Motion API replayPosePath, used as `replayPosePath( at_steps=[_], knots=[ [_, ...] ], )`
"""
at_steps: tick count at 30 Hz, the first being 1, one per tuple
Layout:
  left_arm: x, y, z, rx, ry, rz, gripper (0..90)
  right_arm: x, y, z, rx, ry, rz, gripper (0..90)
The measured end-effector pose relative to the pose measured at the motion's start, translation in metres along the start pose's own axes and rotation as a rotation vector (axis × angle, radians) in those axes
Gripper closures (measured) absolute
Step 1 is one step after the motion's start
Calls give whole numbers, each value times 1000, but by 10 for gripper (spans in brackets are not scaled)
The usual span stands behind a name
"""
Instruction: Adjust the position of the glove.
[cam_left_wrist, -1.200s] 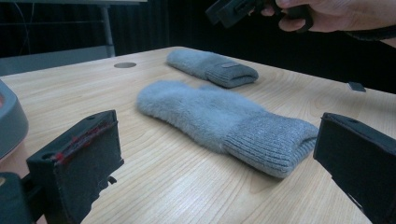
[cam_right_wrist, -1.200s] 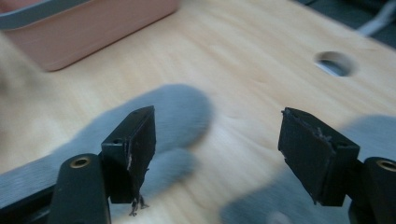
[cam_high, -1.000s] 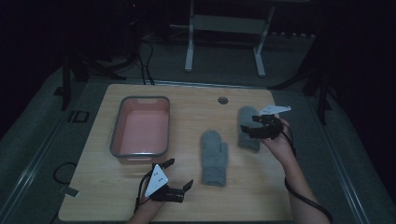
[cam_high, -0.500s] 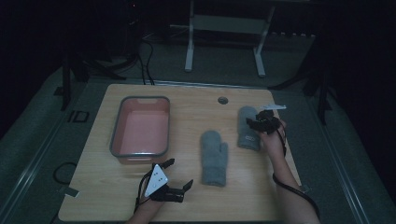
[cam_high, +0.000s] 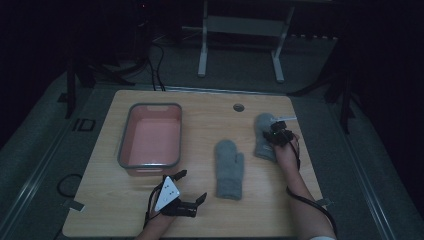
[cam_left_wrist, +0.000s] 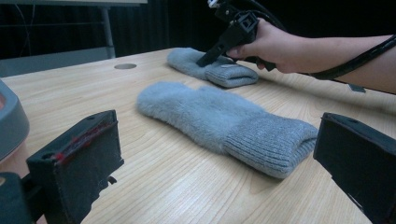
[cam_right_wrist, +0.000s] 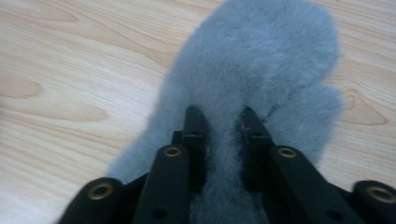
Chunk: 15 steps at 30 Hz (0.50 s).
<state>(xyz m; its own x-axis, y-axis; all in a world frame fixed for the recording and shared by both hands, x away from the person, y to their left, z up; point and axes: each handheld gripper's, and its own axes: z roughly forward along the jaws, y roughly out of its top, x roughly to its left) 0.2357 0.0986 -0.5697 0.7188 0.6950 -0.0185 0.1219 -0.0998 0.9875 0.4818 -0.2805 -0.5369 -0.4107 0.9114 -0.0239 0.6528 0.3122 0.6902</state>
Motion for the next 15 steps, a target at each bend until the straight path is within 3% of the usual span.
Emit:
replayPosePath(
  at_steps=[3,4,7,8,9,15],
  knots=[
    [0,0,0,0,1,1,10,1,1,-12,-13,16,4,794],
    [0,0,0,0,1,0,10,1,0,-27,-40,23,14,795],
    [0,0,0,-1,2,1,10,1,-3,-43,-62,25,16,795],
    [0,0,0,-2,4,2,11,2,-7,-59,-73,22,18,795],
    [0,0,0,-1,5,2,11,2,-7,-59,-73,22,18,795],
    [0,0,0,-3,10,-6,10,8,-20,-101,-87,47,-16,794]
  ],
)
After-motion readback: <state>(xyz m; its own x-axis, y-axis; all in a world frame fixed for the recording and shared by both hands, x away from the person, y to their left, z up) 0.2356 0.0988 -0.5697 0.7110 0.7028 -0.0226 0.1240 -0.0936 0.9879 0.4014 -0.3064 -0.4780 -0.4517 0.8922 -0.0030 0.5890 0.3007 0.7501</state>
